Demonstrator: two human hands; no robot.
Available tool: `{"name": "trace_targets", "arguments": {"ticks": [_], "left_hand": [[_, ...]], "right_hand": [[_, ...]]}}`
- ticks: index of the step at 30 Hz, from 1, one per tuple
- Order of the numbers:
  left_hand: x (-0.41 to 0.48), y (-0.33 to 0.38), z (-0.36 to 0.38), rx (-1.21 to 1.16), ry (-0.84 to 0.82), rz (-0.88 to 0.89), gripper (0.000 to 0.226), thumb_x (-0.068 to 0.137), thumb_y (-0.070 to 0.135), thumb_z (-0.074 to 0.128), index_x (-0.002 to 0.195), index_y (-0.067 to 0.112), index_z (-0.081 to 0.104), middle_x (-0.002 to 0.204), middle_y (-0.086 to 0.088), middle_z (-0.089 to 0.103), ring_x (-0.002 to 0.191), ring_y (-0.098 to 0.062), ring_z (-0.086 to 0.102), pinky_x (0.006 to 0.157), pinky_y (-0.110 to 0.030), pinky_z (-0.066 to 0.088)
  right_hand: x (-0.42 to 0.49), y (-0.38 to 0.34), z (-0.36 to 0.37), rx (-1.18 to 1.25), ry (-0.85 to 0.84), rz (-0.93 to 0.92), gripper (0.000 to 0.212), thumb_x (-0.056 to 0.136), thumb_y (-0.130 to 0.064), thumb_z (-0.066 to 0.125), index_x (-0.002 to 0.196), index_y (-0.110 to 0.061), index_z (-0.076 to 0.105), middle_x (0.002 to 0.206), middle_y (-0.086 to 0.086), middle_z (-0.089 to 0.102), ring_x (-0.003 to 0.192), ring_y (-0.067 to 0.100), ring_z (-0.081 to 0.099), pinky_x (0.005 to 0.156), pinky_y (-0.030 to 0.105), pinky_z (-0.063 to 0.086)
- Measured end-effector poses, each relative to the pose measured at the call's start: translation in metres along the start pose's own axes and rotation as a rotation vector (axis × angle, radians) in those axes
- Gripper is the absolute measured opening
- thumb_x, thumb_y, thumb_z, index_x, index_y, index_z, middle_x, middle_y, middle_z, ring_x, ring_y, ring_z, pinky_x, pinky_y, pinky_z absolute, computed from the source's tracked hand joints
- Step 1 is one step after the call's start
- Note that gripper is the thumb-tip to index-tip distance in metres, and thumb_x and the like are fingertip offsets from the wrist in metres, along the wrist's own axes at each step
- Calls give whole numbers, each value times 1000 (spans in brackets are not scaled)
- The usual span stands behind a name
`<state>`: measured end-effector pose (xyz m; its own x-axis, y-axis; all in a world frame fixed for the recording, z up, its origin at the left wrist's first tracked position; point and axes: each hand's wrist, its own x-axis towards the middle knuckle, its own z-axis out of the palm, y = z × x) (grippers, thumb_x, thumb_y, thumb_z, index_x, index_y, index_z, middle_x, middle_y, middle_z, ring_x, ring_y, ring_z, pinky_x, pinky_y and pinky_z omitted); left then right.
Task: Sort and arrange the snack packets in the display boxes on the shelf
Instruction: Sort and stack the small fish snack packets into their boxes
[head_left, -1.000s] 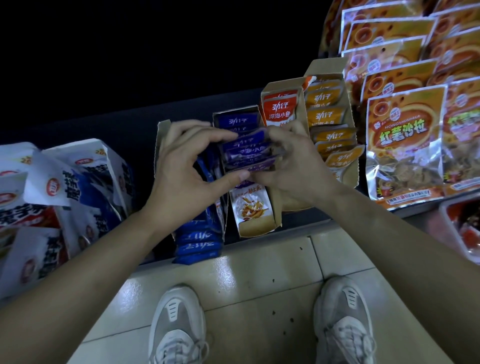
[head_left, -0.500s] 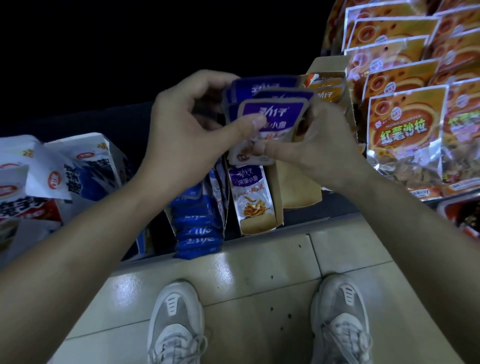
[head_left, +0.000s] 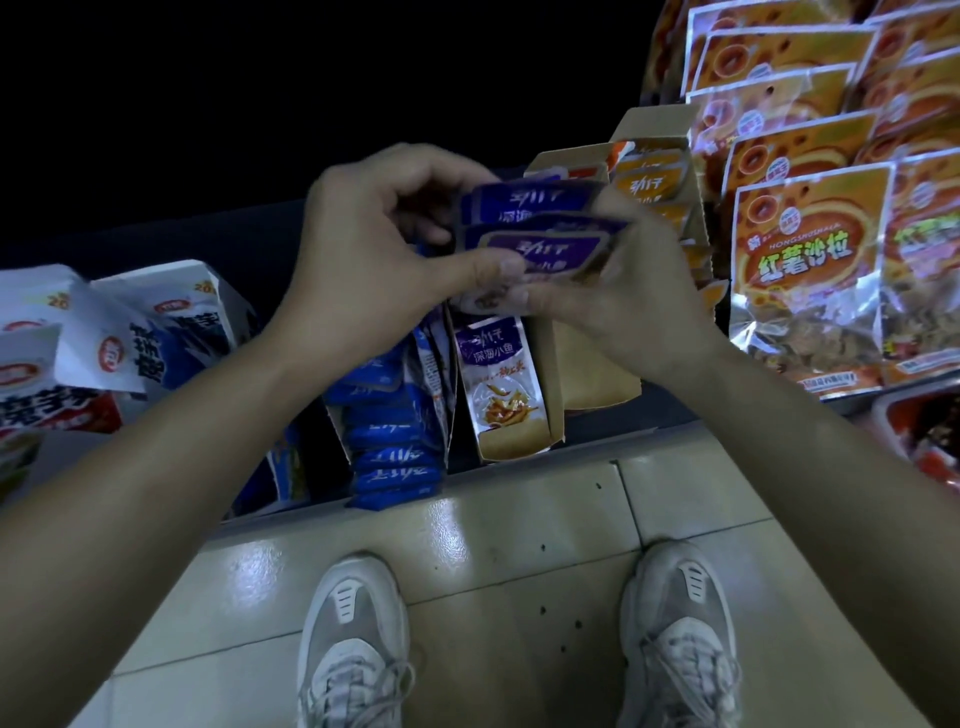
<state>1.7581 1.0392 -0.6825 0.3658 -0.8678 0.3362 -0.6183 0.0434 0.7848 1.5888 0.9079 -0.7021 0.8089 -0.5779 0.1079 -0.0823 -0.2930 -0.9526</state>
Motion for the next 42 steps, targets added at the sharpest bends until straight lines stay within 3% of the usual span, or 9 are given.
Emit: {"name": "trace_targets", "arguments": {"ticks": [6,9,11,14,20,26,35,38,42], "left_hand": [[-13,-22,4,124,-30,-86,51,69,38,90,113,22,69,106,8,64,98,-3,63,86,-20,52],[-15,-25,5,101,13,-92,51,74,43,86,117,24,66,110,8,66,105,-6,64,93,-27,54],[-12,-26,4,35,33,-111,51,79,48,80,120,22,64,115,5,68,109,-11,66,93,-37,56],[-8,-24,3,-45,45,-144,56,82,47,77,123,11,64,118,4,70,109,-9,67,91,-33,58],[-9,-21,7,-113,62,-185,54,81,46,78,113,4,66,109,-4,73,99,-23,71,82,-43,60],[0,-4,3,-196,74,-150,38,86,35,75,111,9,62,106,9,69,100,-9,70,80,-24,58],[-10,5,5,-345,15,-186,38,81,30,78,112,12,63,107,5,72,101,-13,71,82,-28,59],[-23,5,6,-279,-82,-214,39,74,32,87,106,24,65,100,8,73,95,-11,72,80,-27,60],[-41,5,9,-88,-165,-180,47,71,41,87,111,30,66,97,13,71,84,-6,66,68,-18,53]], "right_hand": [[3,31,17,-221,-4,21,62,67,-48,79,124,-32,59,123,-1,56,119,21,54,96,45,53],[10,23,16,-264,-55,34,58,72,-37,82,124,-28,58,119,-5,62,116,13,58,94,39,54],[15,14,10,-229,-129,52,52,78,-25,81,124,-24,56,113,-11,64,111,3,61,88,25,56],[20,4,3,-147,-189,103,53,80,-21,80,125,-23,53,109,-17,62,105,-8,62,78,11,53],[15,-1,-7,-75,-251,170,38,75,-27,78,105,-36,56,99,-15,67,94,-9,66,71,9,52],[15,-17,-10,0,-208,130,43,71,-32,75,110,-28,58,104,-13,69,100,-1,68,75,14,55],[-5,-20,-14,59,-207,153,45,72,-27,74,114,-23,57,108,-9,68,103,2,68,78,16,55],[-25,-5,-4,-11,-214,182,50,74,-22,79,119,-20,58,111,-10,67,105,1,66,81,13,54],[-46,15,4,39,-186,229,51,74,-16,84,120,-12,62,111,-4,70,107,8,66,87,23,56]]}}
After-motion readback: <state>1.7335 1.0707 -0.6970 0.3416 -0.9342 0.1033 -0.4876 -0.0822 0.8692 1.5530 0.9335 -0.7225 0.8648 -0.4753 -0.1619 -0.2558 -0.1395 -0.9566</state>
